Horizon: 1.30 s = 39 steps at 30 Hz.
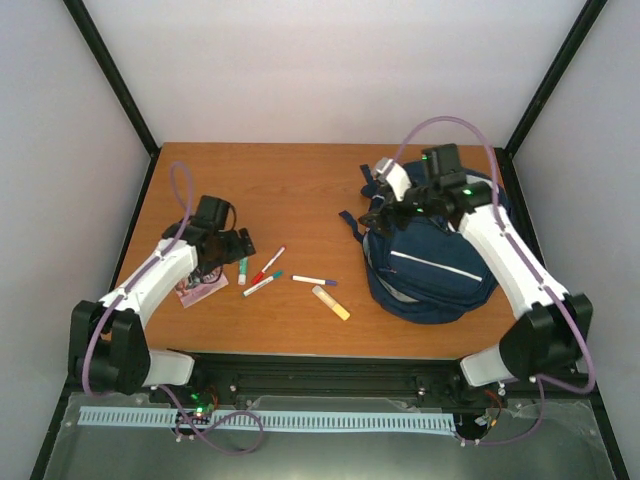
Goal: Pack the student bag
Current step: Move the book to the center of the board.
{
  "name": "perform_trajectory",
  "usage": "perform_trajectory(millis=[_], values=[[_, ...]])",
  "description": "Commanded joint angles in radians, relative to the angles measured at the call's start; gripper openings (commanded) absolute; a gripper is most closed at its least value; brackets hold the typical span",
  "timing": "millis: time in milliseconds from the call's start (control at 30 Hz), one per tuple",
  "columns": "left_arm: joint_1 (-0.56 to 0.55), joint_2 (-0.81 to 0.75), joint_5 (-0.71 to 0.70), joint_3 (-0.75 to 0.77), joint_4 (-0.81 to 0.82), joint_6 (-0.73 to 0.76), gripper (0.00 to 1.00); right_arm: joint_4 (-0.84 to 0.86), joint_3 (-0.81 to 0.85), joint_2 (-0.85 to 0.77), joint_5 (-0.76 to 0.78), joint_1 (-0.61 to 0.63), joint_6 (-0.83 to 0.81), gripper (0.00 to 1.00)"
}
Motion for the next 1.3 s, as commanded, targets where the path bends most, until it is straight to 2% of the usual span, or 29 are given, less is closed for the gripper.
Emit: perform_trajectory(millis=[0, 200, 333, 500, 700, 1033, 1267], values=[[0.153, -0.007, 0.015, -0.021, -0.054, -0.006, 1.00, 0.029, 0.049, 0.081, 0.067, 0.081, 0.039, 1.00], [0.366, 0.055, 0.027, -0.022, -0.053, -0.006, 1.00, 0.158, -0.080, 0.080, -0.042, 0.120, 0.117, 1.00], [0.434, 0.122, -0.022, 0.031, -0.070, 0.003, 1.00, 0.215, -0.163, 0.079, -0.002, 0.154, 0.105, 1.00], [0.464, 0.196, -0.112, 0.095, -0.107, 0.007, 1.00, 0.180, -0.151, 0.096, -0.057, 0.160, 0.086, 1.00], [0.514, 0.284, -0.105, 0.136, -0.091, 0.015, 1.00, 0.188, -0.166, 0.101, -0.053, 0.166, 0.077, 1.00], [0.513, 0.453, 0.019, 0.164, 0.005, 0.012, 1.00, 0.183, -0.164, 0.117, -0.044, 0.168, 0.083, 1.00], [0.510, 0.520, 0.158, 0.185, 0.078, 0.020, 0.92, 0.207, -0.169, 0.131, 0.013, 0.168, 0.122, 1.00]])
